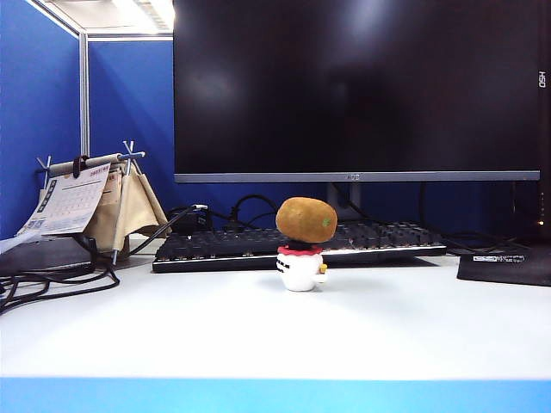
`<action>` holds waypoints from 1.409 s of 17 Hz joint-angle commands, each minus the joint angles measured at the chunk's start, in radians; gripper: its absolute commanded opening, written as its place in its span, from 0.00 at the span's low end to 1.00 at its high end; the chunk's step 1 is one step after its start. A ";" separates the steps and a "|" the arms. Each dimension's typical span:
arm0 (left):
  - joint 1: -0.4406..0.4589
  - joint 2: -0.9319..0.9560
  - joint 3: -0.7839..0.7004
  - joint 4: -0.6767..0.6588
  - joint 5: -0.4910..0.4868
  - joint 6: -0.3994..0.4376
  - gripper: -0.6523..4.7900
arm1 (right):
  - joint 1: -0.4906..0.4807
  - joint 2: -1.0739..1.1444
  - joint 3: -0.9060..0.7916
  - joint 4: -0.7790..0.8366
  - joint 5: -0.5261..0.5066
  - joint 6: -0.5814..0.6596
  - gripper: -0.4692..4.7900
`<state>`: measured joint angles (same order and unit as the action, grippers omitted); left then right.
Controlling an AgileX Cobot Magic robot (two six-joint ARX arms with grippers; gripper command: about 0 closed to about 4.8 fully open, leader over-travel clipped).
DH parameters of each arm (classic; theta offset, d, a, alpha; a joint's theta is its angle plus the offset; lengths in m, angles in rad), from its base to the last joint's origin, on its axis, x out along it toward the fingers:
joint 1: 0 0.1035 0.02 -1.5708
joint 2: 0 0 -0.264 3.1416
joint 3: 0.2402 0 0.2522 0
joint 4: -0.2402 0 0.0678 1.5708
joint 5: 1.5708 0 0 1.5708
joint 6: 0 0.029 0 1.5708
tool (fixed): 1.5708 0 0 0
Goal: Place the kiwi on top of the doll with a flat head.
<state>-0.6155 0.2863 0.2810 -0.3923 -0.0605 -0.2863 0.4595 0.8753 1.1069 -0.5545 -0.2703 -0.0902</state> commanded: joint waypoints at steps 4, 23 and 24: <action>0.001 -0.002 -0.139 0.171 -0.125 0.134 0.11 | 0.000 -0.391 -0.331 0.069 0.217 0.150 0.37; 0.001 -0.003 -0.271 0.270 -0.096 0.166 0.11 | 0.001 -0.872 -1.031 0.245 0.608 0.242 0.17; 0.001 -0.003 -0.271 0.266 -0.096 0.166 0.11 | 0.001 -0.872 -1.048 0.244 0.608 0.239 0.17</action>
<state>-0.6155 0.2821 0.0093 -0.1368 -0.1577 -0.1223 0.4599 0.0044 0.0738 -0.3214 0.3370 0.1635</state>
